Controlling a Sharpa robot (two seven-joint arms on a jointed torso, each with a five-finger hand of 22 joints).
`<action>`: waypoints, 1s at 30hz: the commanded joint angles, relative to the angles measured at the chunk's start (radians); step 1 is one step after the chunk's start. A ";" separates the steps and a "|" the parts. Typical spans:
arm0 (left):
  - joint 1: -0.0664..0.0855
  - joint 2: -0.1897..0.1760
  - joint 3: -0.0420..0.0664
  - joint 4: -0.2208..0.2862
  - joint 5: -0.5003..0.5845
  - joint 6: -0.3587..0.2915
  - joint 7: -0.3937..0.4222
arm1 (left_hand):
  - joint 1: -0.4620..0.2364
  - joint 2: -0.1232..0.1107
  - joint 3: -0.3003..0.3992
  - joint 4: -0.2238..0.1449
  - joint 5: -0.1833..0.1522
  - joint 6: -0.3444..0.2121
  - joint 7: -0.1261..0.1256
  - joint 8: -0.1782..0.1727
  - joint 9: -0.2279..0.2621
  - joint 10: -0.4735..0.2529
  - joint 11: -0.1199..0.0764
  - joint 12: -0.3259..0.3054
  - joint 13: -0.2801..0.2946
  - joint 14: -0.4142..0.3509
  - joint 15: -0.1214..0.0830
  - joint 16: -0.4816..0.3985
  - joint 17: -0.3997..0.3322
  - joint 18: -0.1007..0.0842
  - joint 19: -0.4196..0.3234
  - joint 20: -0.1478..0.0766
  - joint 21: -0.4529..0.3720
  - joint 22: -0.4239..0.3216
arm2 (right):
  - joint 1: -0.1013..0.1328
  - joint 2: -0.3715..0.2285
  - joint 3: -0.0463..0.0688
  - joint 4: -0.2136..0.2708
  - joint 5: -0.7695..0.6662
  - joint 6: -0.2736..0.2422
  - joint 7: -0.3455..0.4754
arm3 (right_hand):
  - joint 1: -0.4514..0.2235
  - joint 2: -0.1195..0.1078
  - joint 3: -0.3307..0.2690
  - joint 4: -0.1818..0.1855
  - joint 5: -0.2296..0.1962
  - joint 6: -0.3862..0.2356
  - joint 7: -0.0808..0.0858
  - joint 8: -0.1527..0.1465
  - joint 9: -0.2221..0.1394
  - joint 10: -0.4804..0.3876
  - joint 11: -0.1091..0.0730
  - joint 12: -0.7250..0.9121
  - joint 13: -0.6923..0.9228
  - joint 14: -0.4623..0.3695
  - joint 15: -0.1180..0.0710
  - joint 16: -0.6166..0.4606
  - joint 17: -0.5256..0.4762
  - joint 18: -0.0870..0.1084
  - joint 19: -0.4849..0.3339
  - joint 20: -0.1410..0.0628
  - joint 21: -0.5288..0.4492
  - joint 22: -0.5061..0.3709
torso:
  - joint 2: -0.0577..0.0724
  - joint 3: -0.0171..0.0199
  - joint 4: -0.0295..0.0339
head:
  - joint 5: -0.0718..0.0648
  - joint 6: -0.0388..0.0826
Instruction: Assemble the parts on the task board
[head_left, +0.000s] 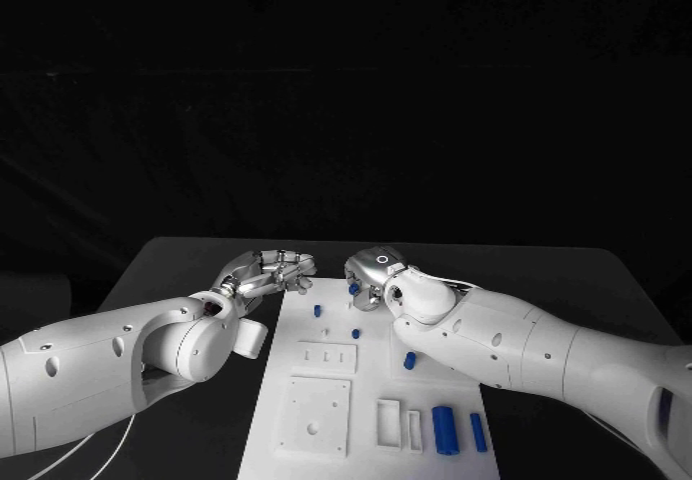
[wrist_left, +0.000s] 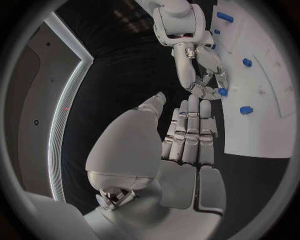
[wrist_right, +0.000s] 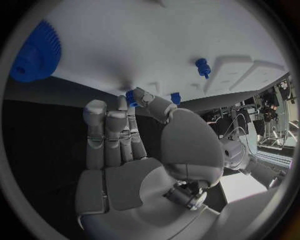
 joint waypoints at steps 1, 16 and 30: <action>0.003 0.002 0.001 0.002 0.000 0.014 0.007 | 0.008 -0.002 -0.006 0.002 -0.001 0.009 0.000 -0.005 -0.001 0.005 0.001 -0.005 -0.001 0.007 0.001 -0.004 0.001 0.014 -0.001 -0.004 -0.007 -0.001 | -0.003 0.001 -0.003 -0.006 0.010 0.025 0.009 | 0.002 0.008 0.007 0.002 0.006 0.003 0.004 -0.001 0.036 0.008 0.006 -0.010 0.003 -0.013 -0.002 0.003 -0.003 0.107 0.000 -0.005 0.004 0.020 | 0.000 -0.0002 -0.0003 | 0.001 -0.001; 0.005 0.000 0.001 -0.002 0.000 0.010 0.008 | 0.008 -0.003 -0.007 0.003 -0.001 0.009 0.001 -0.006 -0.002 0.006 0.002 -0.007 -0.002 0.007 0.001 -0.005 0.002 0.014 -0.001 -0.004 -0.007 -0.001 | -0.002 -0.008 -0.005 -0.009 0.104 -0.050 0.049 | -0.039 -0.097 -0.074 0.033 0.008 -0.208 0.039 -0.121 -0.012 -0.209 0.081 -0.071 -0.045 -0.014 0.071 -0.003 -0.022 0.107 -0.006 0.023 -0.007 0.008 | -0.001 0.0000 -0.0019 | 0.006 -0.002; 0.007 -0.005 0.001 -0.048 -0.022 -0.001 0.016 | 0.010 -0.002 -0.006 0.002 -0.001 0.009 0.000 -0.006 -0.003 0.006 0.002 -0.008 -0.002 0.008 0.001 -0.006 0.004 0.014 -0.001 -0.004 -0.007 -0.001 | 0.034 -0.177 0.002 0.189 0.180 -0.060 0.057 | -0.032 -0.111 -0.119 0.067 0.016 -0.212 0.059 -0.110 -0.010 -0.186 0.075 -0.034 -0.071 -0.024 0.065 -0.003 -0.038 0.107 -0.014 0.029 -0.027 0.001 | -0.014 0.0115 -0.0181 | 0.011 0.010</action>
